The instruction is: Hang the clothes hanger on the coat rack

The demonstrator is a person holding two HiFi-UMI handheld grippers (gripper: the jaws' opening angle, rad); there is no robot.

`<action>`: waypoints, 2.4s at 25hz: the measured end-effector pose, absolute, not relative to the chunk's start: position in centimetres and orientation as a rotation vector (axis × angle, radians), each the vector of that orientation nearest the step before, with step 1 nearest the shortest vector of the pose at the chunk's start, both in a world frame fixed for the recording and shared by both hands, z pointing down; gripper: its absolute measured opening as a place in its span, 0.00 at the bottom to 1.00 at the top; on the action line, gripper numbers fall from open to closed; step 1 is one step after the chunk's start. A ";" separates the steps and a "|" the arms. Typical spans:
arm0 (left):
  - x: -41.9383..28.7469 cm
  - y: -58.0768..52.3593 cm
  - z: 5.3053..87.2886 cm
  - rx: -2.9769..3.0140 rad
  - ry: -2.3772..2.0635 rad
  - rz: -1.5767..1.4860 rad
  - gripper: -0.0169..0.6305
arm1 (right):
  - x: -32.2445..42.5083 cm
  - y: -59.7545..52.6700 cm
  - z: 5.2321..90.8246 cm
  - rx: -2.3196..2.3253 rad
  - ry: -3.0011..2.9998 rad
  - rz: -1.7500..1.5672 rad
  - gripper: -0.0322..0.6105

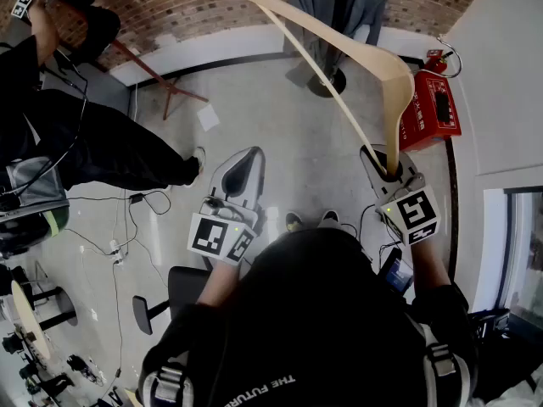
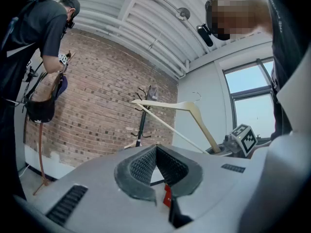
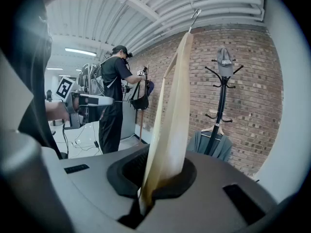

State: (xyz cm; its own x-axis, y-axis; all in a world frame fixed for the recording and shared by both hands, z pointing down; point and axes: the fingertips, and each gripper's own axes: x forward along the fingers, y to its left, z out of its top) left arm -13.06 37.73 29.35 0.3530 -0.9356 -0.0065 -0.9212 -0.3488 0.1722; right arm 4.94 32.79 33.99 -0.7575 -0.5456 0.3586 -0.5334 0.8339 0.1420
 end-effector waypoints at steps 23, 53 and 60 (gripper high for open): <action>-16.3 36.4 31.0 2.480 -1.639 -0.191 0.05 | 2.0 31.5 36.1 0.843 -2.566 -0.043 0.08; -14.5 36.6 31.1 2.494 -1.603 -0.194 0.05 | 3.3 31.8 35.9 0.829 -2.556 -0.084 0.08; -14.3 32.8 31.2 2.487 -1.622 -0.187 0.05 | 3.0 27.6 36.2 0.795 -2.568 -0.091 0.08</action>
State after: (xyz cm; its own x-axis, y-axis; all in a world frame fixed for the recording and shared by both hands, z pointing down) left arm -14.32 32.77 31.16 0.4017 -0.9157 -0.0135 -0.8948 -0.3956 0.2068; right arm 3.05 27.62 36.18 -0.7337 -0.5506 0.3981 -0.5212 0.8320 0.1902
